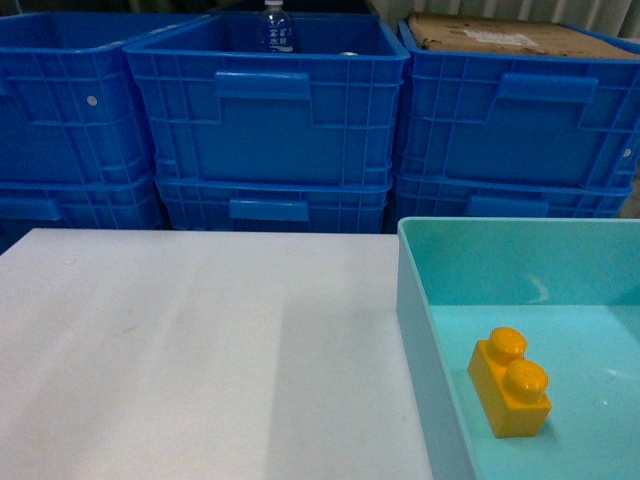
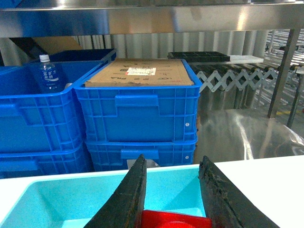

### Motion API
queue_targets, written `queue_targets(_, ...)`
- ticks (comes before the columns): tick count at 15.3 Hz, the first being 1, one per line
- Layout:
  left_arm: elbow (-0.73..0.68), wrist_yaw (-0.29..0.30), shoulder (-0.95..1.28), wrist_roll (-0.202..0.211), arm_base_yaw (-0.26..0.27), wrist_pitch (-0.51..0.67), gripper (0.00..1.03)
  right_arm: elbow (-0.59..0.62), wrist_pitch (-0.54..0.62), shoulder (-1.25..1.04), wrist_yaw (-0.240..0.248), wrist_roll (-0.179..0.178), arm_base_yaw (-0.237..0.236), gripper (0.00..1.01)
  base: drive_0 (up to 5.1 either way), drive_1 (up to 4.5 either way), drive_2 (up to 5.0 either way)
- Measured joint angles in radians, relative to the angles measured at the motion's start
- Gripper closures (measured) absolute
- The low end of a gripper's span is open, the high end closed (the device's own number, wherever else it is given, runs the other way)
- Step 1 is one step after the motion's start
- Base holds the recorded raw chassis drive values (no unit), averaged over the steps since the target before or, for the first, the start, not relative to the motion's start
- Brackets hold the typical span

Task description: Pick red block from blue box to shelf

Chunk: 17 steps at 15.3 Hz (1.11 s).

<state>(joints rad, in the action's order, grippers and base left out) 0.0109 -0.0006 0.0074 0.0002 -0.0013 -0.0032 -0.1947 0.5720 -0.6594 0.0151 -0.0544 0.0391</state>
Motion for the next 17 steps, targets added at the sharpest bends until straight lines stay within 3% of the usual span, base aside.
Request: queue_targets(17,0.000,0.000,0.000,0.000,0.001,0.000,0.05,0.000,0.000,0.000,-0.001,0.000,0.000,0.73,-0.1,-0.11,-0.1)
